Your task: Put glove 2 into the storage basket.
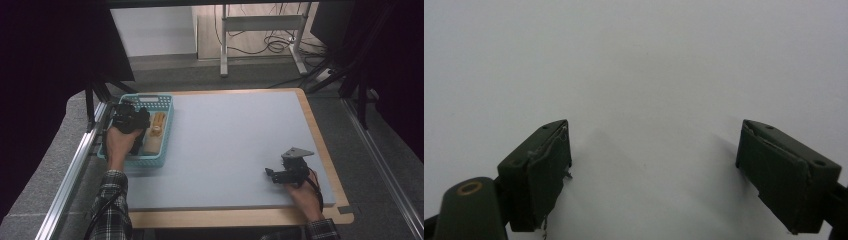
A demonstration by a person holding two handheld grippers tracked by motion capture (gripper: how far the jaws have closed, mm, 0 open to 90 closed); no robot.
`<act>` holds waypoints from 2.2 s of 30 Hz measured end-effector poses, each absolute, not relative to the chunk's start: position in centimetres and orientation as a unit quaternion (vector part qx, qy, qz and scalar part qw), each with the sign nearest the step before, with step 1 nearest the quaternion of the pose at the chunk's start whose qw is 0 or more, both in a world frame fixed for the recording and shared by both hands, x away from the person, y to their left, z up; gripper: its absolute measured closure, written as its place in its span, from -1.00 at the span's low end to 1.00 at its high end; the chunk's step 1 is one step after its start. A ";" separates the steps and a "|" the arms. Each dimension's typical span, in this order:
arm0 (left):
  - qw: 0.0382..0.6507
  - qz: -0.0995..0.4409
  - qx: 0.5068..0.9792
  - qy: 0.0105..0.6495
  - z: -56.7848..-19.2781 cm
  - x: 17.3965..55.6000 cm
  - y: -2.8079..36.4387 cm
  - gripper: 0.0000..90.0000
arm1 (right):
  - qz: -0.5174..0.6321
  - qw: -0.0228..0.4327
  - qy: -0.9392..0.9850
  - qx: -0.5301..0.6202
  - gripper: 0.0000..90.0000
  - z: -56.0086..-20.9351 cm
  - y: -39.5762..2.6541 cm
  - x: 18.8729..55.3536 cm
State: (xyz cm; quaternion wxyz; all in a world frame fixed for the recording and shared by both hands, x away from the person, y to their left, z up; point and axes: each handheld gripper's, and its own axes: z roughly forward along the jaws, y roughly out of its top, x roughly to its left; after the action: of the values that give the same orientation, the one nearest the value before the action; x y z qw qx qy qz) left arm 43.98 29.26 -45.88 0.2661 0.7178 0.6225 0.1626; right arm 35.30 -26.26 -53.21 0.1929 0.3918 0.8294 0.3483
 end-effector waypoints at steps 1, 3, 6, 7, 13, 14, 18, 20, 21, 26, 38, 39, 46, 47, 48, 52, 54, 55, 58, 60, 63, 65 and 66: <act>0.269 0.162 0.717 0.622 -45.8 43.9 29.3 -0.39 | 0.348 0.193 0.829 0.392 -0.69 -53.2 -26.3 35.3; 0.275 0.159 0.716 0.621 -45.8 43.7 29.5 -0.46 | 0.348 0.193 0.829 0.392 -0.69 -53.2 -26.3 35.3; 0.279 0.159 0.715 0.622 -45.7 43.4 29.8 -0.54 | 0.348 0.193 0.829 0.392 -0.69 -53.2 -26.3 35.3; 0.281 0.157 0.714 0.622 -45.7 43.3 29.9 -0.56 | 0.348 0.193 0.830 0.392 -0.69 -53.2 -26.3 35.3; 0.296 0.157 0.716 0.613 -45.4 42.4 29.9 -0.69 | 0.348 0.193 0.829 0.392 -0.69 -53.2 -26.3 35.3; 0.298 0.157 0.716 0.612 -45.3 42.3 29.8 -0.71 | 0.348 0.193 0.830 0.392 -0.69 -53.2 -26.3 35.3; 0.309 0.158 0.721 0.600 -44.9 41.7 29.5 -0.79 | 0.348 0.193 0.829 0.392 -0.69 -53.2 -26.3 35.3; 0.321 0.156 0.721 0.594 -44.6 41.4 29.2 -0.82 | 0.348 0.193 0.830 0.391 -0.69 -53.2 -26.3 35.3; 0.325 0.156 0.722 0.591 -44.4 41.3 29.0 -0.83 | 0.348 0.193 0.830 0.392 -0.69 -53.2 -26.3 35.3; 0.335 0.160 0.734 0.569 -43.8 40.7 27.8 -0.91 | 0.348 0.194 0.830 0.391 -0.69 -53.2 -26.3 35.3; 0.360 0.160 0.760 0.517 -43.3 39.3 24.0 -0.96 | 0.348 0.194 0.830 0.391 -0.69 -53.2 -26.3 35.3; 0.361 0.160 0.762 0.514 -43.3 39.1 23.7 -0.97 | 0.348 0.194 0.830 0.391 -0.69 -53.2 -26.3 35.3; 0.374 0.158 0.778 0.479 -43.5 37.9 20.9 -0.99 | 0.348 0.194 0.830 0.391 -0.69 -53.2 -26.2 35.3; 0.377 0.157 0.779 0.475 -43.6 37.8 20.5 -0.99 | 0.347 0.194 0.830 0.391 -0.69 -53.2 -26.3 35.3; 0.379 0.157 0.782 0.469 -43.7 37.5 20.0 -0.99 | 0.347 0.194 0.830 0.391 -0.69 -53.2 -26.3 35.3; 0.384 0.155 0.792 0.449 -44.3 36.8 18.5 -1.00 | 0.347 0.194 0.830 0.391 -0.69 -53.2 -26.3 35.3; 0.386 0.155 0.796 0.440 -44.7 36.4 17.7 -1.00 | 0.347 0.194 0.830 0.390 -0.69 -53.2 -26.3 35.3; 0.388 0.153 0.798 0.436 -45.0 36.2 17.3 -1.00 | 0.348 0.194 0.830 0.391 -0.69 -53.2 -26.2 35.3; 0.391 0.148 0.804 0.424 -45.8 35.6 16.2 -1.00 | 0.347 0.195 0.830 0.391 -0.69 -53.2 -26.2 35.3; 0.391 0.146 0.808 0.416 -46.3 35.3 15.6 -1.00 | 0.347 0.195 0.830 0.391 -0.69 -53.2 -26.2 35.3; 0.387 0.144 0.816 0.404 -47.3 34.8 14.7 -1.00 | 0.348 0.194 0.830 0.391 -0.69 -53.2 -26.2 35.3; 0.386 0.143 0.819 0.399 -48.1 34.5 14.1 -1.00 | 0.348 0.194 0.830 0.391 -0.69 -53.2 -26.2 35.3; 0.386 0.142 0.822 0.395 -48.5 34.3 13.9 -1.00 | 0.348 0.194 0.830 0.391 -0.69 -53.2 -26.2 35.3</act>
State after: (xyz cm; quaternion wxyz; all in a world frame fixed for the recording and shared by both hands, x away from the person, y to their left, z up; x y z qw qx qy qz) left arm 34.30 13.87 -48.50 0.3858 0.8216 0.3951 0.1415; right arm 35.30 -26.24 -53.21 0.1942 0.3911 0.8296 0.3479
